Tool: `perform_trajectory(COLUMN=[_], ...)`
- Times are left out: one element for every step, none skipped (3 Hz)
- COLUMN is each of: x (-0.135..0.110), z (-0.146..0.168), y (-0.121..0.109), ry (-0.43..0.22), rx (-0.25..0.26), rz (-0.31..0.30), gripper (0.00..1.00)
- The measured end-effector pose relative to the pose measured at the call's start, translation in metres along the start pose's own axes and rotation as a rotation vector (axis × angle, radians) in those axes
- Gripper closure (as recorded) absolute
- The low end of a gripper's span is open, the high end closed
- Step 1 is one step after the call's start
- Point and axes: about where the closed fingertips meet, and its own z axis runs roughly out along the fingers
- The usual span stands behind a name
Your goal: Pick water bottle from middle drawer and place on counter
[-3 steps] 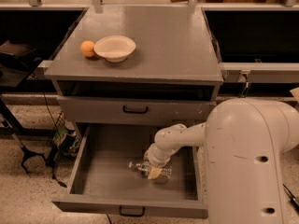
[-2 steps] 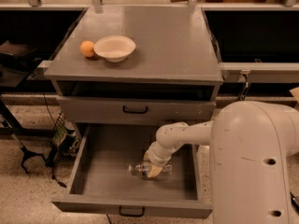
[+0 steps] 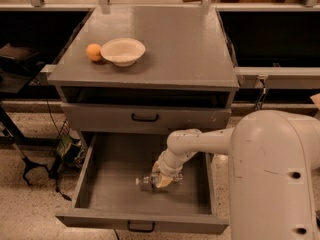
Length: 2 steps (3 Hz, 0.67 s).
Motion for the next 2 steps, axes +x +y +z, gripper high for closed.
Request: perform_trajectory(x=[-0.008,-0.024], z=[-0.030,-0.088], y=[0.003,0.009], ry=[-0.018,-0.031], rx=[0.032,0.073], rz=[-0.014,-0.049], gripper=[1.00,1.00])
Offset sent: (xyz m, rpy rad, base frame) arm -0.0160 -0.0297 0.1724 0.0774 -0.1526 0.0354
